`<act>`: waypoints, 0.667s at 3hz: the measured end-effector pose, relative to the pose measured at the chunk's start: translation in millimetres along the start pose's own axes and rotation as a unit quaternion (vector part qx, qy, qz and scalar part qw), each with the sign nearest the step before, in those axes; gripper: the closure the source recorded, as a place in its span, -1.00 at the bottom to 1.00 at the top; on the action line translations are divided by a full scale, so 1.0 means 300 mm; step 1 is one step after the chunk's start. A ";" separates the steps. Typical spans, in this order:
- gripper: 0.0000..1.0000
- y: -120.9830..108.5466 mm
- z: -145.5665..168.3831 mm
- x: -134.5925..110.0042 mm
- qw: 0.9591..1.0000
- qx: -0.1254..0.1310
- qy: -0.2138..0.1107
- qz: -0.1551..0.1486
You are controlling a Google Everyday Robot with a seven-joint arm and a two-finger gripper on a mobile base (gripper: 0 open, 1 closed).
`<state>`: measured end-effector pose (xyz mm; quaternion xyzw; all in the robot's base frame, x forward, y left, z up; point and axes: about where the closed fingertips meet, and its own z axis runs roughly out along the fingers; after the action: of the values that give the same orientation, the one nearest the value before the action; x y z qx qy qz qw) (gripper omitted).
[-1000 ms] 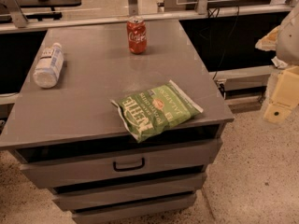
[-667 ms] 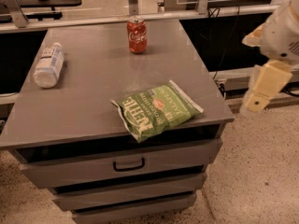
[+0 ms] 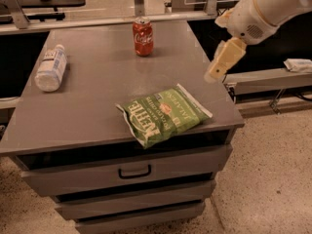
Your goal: Pick coke can
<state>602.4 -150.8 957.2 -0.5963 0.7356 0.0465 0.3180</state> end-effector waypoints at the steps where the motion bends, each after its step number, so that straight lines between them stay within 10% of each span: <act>1: -1.00 -0.129 0.118 -0.095 0.998 0.011 -0.067 0.008; 2: -1.00 -0.233 0.235 -0.176 0.992 0.027 -0.123 0.025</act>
Offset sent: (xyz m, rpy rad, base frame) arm 0.1561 0.0840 -0.0044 0.3899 -0.1708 -0.0217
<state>699.5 -94.3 950.8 -0.5586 0.7065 0.1082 0.4208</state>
